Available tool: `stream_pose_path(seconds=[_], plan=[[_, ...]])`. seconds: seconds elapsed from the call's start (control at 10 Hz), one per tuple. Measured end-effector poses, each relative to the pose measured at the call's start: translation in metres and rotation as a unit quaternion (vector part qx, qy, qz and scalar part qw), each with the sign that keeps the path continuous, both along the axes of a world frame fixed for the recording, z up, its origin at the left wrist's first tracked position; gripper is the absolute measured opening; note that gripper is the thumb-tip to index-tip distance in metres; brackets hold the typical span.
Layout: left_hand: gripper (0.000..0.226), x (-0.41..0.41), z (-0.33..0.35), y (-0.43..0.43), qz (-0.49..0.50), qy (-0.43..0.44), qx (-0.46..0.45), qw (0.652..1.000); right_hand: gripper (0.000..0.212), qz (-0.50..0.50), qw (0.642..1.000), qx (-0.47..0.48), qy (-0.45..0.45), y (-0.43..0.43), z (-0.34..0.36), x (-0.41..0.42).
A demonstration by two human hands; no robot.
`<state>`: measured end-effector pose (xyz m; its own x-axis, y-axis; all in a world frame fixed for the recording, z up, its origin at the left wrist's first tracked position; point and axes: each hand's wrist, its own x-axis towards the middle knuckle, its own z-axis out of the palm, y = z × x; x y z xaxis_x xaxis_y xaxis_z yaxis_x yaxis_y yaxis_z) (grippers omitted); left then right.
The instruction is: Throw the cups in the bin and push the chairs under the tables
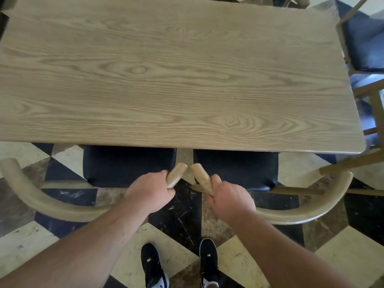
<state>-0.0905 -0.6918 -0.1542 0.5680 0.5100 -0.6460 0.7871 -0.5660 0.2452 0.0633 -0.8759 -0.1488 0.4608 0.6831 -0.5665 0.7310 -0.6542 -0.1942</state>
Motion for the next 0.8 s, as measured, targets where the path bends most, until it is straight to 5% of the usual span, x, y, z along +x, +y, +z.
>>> stream_pose_path(seconds=[0.5,0.6,0.7,0.8], plan=[[0.018,0.000,0.001,0.000,-0.004,-0.011,0.006,1.000,0.023,-0.002,1.000,-0.001,-0.019,0.001,0.003,-0.003],[0.034,0.001,0.010,-0.003,-0.025,0.028,0.029,0.999,0.025,-0.014,0.999,-0.032,0.015,0.002,0.014,-0.003],[0.074,0.000,0.031,-0.005,-0.081,0.063,0.096,0.990,0.063,0.051,0.996,-0.064,-0.029,0.009,0.033,0.000],[0.088,-0.002,0.066,-0.010,-0.049,-0.015,0.047,0.998,0.088,0.044,0.998,0.017,-0.039,0.018,0.062,-0.002]])
